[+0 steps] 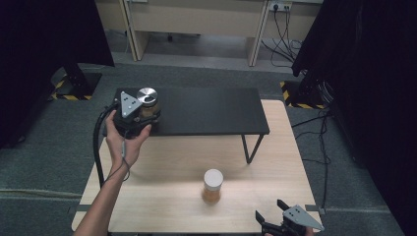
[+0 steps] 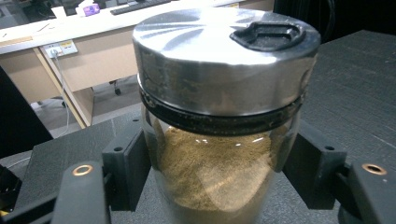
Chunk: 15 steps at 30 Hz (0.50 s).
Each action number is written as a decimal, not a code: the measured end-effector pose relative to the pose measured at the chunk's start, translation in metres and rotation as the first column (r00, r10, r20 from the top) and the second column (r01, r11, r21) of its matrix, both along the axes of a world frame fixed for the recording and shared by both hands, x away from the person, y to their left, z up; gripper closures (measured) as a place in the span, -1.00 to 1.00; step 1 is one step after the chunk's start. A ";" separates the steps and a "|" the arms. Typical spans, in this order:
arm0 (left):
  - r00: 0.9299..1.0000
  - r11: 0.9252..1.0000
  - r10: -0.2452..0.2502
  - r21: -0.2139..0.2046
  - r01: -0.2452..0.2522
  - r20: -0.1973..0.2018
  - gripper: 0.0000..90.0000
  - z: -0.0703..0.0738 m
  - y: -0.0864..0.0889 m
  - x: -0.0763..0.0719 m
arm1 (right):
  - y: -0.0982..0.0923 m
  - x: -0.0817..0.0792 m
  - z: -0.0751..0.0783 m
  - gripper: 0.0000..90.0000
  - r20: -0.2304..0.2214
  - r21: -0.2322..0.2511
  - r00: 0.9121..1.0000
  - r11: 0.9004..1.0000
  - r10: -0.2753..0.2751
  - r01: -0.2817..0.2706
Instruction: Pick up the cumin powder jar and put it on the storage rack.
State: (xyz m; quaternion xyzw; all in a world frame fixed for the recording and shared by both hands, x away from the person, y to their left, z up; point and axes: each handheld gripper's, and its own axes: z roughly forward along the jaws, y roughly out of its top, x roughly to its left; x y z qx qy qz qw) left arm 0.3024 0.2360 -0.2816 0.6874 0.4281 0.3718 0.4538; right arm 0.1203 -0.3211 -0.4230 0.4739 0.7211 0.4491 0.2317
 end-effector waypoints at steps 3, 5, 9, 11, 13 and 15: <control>1.000 1.000 -0.001 -0.013 0.001 -0.003 -0.33 -0.001 0.002 0.001 | 0.000 0.000 0.000 -0.75 -0.001 0.000 1.000 1.000 0.000 0.000; 1.000 1.000 -0.003 -0.018 0.003 -0.007 -0.33 -0.001 0.003 0.003 | 0.000 0.000 0.000 -0.75 0.000 0.001 1.000 1.000 0.001 -0.001; 1.000 1.000 -0.003 -0.031 0.002 -0.015 -0.33 -0.001 0.005 0.005 | 0.000 0.001 -0.001 -0.75 -0.002 0.001 1.000 1.000 0.001 -0.001; 1.000 0.999 -0.004 -0.038 0.003 -0.018 -0.34 -0.001 0.006 0.006 | 0.000 0.001 -0.001 -0.75 -0.004 0.003 1.000 1.000 0.002 -0.002; 1.000 0.999 0.002 -0.047 -0.003 -0.022 -0.34 -0.001 0.006 0.006 | 0.000 0.002 -0.001 -0.75 -0.006 0.004 1.000 1.000 0.004 -0.004; 1.000 0.999 0.003 -0.048 -0.004 -0.020 -0.34 -0.002 0.006 0.006 | 0.001 0.002 -0.001 -0.75 -0.004 0.006 1.000 1.000 0.004 -0.004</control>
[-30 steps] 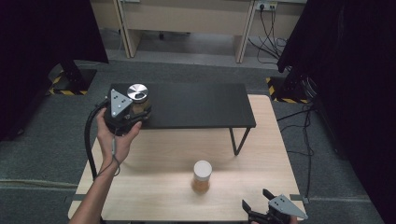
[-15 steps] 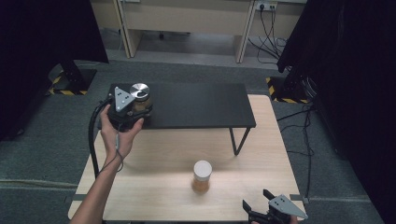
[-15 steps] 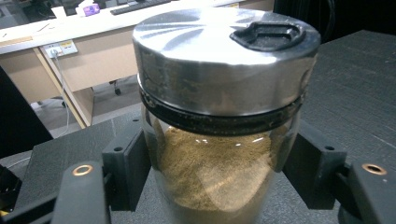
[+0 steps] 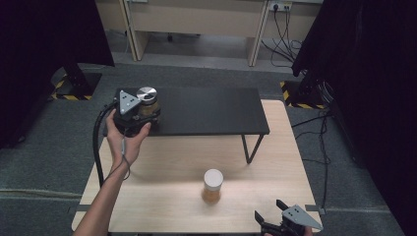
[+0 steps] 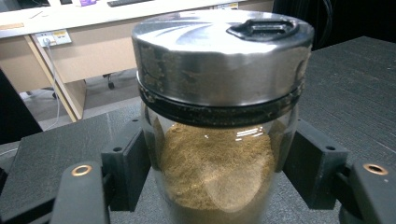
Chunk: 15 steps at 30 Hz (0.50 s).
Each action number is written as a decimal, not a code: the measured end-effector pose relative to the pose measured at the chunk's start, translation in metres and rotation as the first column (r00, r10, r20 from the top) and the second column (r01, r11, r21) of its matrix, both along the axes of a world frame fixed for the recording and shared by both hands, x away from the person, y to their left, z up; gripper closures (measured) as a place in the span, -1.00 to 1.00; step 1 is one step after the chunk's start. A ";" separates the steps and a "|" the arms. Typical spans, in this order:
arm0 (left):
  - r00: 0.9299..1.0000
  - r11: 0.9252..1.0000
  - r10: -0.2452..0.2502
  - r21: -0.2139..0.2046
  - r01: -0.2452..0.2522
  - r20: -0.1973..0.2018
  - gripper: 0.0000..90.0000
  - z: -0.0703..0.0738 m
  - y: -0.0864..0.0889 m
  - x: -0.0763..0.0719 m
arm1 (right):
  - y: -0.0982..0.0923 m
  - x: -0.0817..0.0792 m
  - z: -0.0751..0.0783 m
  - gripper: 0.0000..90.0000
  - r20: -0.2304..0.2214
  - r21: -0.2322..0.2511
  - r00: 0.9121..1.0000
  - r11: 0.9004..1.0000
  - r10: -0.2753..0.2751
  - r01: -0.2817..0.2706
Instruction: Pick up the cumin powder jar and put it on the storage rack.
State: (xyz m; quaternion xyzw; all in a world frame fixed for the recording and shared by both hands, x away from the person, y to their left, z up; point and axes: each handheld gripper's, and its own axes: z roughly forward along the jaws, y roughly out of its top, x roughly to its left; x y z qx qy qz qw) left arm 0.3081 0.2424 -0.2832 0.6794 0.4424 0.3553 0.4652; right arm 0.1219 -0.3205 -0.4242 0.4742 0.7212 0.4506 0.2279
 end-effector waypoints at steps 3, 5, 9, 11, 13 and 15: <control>1.000 1.000 0.010 -0.021 -0.010 -0.001 -0.36 -0.003 0.002 -0.001 | 0.000 -0.001 0.001 -0.75 0.004 -0.002 1.000 1.000 0.000 0.000; 1.000 0.999 0.006 -0.032 -0.006 0.002 -0.36 -0.004 0.004 0.000 | 0.000 -0.001 0.001 -0.75 0.005 -0.004 1.000 1.000 -0.001 0.001; 1.000 1.000 0.015 -0.013 -0.015 0.017 -0.45 -0.005 0.000 -0.003 | 0.000 -0.001 0.001 -0.75 0.006 -0.002 1.000 1.000 0.001 -0.001; 1.000 0.999 0.008 -0.031 -0.007 0.023 -0.57 -0.006 0.002 -0.004 | 0.000 -0.001 0.001 -0.75 0.007 -0.002 1.000 1.000 0.001 -0.001; 1.000 0.999 0.007 -0.031 -0.006 0.025 -0.74 -0.007 0.003 -0.005 | 0.000 -0.001 0.002 -0.75 0.008 -0.001 1.000 1.000 0.003 -0.003; 1.000 0.999 0.009 -0.032 -0.008 0.026 -0.76 -0.008 0.003 -0.006 | 0.001 -0.001 0.002 -0.75 0.007 0.000 1.000 1.000 0.002 -0.002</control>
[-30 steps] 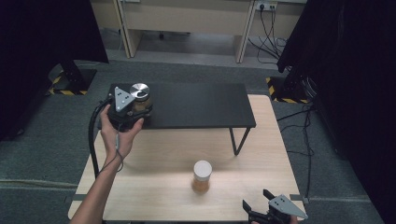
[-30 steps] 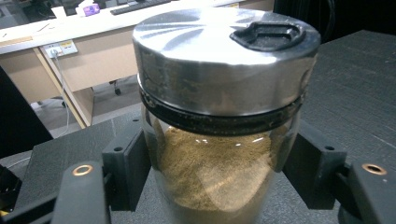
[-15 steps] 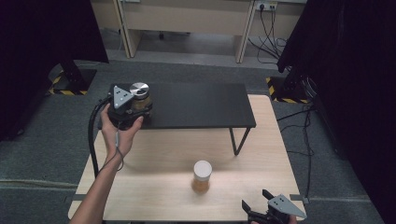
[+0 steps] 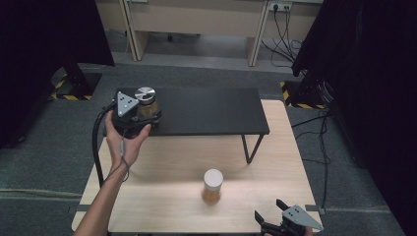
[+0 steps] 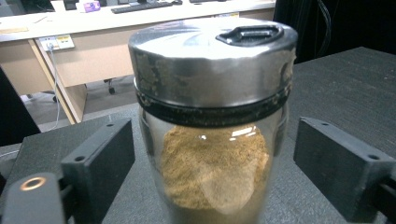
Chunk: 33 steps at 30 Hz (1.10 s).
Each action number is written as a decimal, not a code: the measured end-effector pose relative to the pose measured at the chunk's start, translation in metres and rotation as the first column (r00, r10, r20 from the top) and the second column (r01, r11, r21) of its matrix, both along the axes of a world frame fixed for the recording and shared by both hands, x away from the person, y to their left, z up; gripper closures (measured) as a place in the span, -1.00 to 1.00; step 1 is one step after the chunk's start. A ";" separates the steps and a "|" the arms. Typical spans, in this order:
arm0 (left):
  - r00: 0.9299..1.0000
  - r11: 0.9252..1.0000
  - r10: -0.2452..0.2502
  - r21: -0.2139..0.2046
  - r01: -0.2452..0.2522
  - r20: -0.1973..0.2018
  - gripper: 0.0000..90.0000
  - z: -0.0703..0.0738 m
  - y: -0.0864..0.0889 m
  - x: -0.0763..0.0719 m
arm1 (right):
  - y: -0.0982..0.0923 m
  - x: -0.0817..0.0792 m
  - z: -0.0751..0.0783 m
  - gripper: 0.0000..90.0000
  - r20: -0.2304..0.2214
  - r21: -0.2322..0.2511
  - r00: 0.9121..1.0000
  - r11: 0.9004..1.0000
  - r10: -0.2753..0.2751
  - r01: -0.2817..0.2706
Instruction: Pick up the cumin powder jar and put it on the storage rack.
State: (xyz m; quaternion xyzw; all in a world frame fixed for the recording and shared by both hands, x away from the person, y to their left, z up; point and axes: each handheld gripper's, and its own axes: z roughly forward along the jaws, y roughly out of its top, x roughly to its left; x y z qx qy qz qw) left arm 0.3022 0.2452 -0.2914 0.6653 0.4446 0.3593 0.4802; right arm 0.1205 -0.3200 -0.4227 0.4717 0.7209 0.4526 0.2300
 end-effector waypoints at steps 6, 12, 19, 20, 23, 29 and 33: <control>0.999 1.000 -0.019 -0.018 0.019 0.031 -0.97 -0.008 0.004 -0.005 | 0.001 0.000 0.000 -0.75 0.002 -0.002 1.000 1.000 0.004 -0.004; 0.997 0.999 -0.051 -0.011 0.052 0.060 -1.00 -0.011 0.009 -0.012 | 0.000 -0.001 0.001 -0.75 0.004 -0.005 1.000 1.000 0.001 -0.001; 0.995 0.998 -0.059 -0.002 0.059 0.075 -1.00 -0.010 0.009 -0.014 | 0.002 -0.001 0.002 -0.75 0.006 -0.006 1.000 1.000 0.005 -0.005; 0.995 0.998 -0.064 0.000 0.064 0.074 -1.00 -0.010 0.009 -0.014 | 0.002 -0.001 0.002 -0.75 0.007 -0.006 1.000 1.000 0.005 -0.005; 0.995 0.997 -0.072 0.000 0.072 0.075 -1.00 -0.009 0.011 -0.016 | 0.002 -0.002 0.003 -0.75 0.010 -0.007 1.000 1.000 0.005 -0.004; 0.992 0.996 -0.087 0.002 0.087 0.096 -1.00 -0.013 0.016 -0.031 | 0.002 -0.003 0.004 -0.75 0.016 -0.007 1.000 1.000 0.005 -0.004; 0.990 0.995 -0.095 0.007 0.095 0.108 -1.00 -0.019 0.018 -0.043 | 0.002 -0.003 0.005 -0.75 0.018 -0.006 1.000 1.000 0.005 -0.005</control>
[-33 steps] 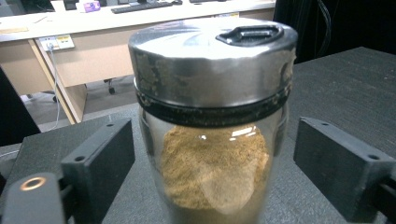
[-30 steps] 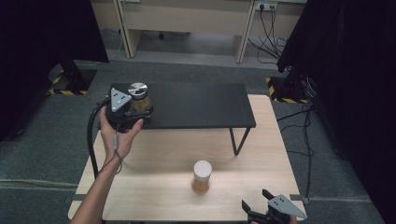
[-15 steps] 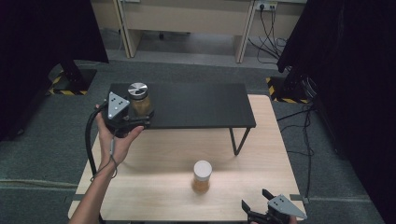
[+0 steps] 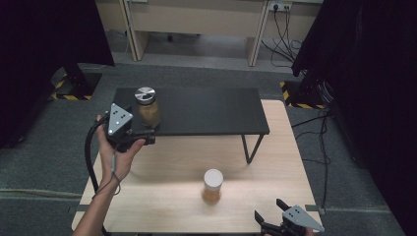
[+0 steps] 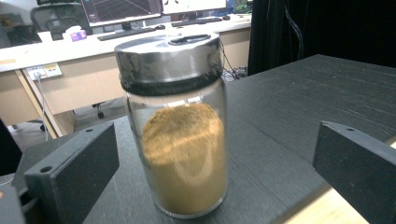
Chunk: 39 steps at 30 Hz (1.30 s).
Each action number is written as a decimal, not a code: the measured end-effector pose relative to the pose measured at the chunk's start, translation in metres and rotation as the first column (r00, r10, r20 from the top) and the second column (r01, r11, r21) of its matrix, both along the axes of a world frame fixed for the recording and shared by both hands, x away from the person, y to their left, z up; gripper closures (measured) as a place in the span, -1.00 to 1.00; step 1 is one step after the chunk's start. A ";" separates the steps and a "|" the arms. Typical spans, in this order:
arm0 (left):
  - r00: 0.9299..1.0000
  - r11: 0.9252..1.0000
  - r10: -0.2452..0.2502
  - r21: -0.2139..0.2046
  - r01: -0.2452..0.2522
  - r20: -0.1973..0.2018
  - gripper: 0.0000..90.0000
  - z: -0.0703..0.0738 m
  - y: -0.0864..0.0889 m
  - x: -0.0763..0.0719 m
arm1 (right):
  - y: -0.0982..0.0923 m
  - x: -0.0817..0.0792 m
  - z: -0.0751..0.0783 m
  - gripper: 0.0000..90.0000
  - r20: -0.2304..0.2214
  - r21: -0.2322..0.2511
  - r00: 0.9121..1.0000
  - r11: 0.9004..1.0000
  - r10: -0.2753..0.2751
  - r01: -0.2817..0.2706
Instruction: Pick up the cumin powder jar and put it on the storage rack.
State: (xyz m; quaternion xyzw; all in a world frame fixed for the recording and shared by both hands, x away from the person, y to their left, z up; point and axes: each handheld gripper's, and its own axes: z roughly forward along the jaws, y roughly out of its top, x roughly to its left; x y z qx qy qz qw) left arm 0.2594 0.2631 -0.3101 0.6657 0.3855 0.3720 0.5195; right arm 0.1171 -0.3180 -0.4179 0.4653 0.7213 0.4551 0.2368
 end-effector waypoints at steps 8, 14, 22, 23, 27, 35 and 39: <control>1.000 1.000 -0.001 0.027 0.001 0.010 -1.00 -0.012 -0.005 -0.022 | 0.001 -0.001 0.000 -0.75 0.001 -0.001 1.000 1.000 0.004 -0.004; 1.000 0.999 -0.001 0.042 0.001 0.010 -1.00 -0.035 -0.009 -0.052 | 0.000 0.000 0.000 -0.75 -0.001 0.000 1.000 1.000 0.002 -0.002; 1.000 0.999 -0.001 0.049 0.001 -0.003 -1.00 -0.049 -0.010 -0.063 | 0.002 0.001 -0.001 -0.75 -0.005 -0.002 1.000 1.000 0.012 -0.012; 1.000 0.999 -0.002 0.046 0.002 -0.006 -1.00 -0.051 -0.010 -0.064 | 0.002 0.001 -0.001 -0.75 -0.004 -0.002 1.000 1.000 0.012 -0.012; 1.000 1.000 0.002 0.030 -0.001 -0.015 -1.00 -0.057 -0.009 -0.068 | 0.002 0.000 -0.001 -0.75 0.000 -0.002 1.000 1.000 0.008 -0.008; 0.999 1.000 0.010 0.014 -0.009 -0.033 -1.00 -0.072 -0.008 -0.078 | 0.003 0.000 -0.001 -0.75 -0.004 -0.001 1.000 1.000 0.014 -0.014; 0.999 1.000 0.009 0.001 -0.009 -0.043 -1.00 -0.080 -0.008 -0.082 | 0.004 0.000 -0.001 -0.75 -0.002 -0.004 1.000 1.000 0.017 -0.017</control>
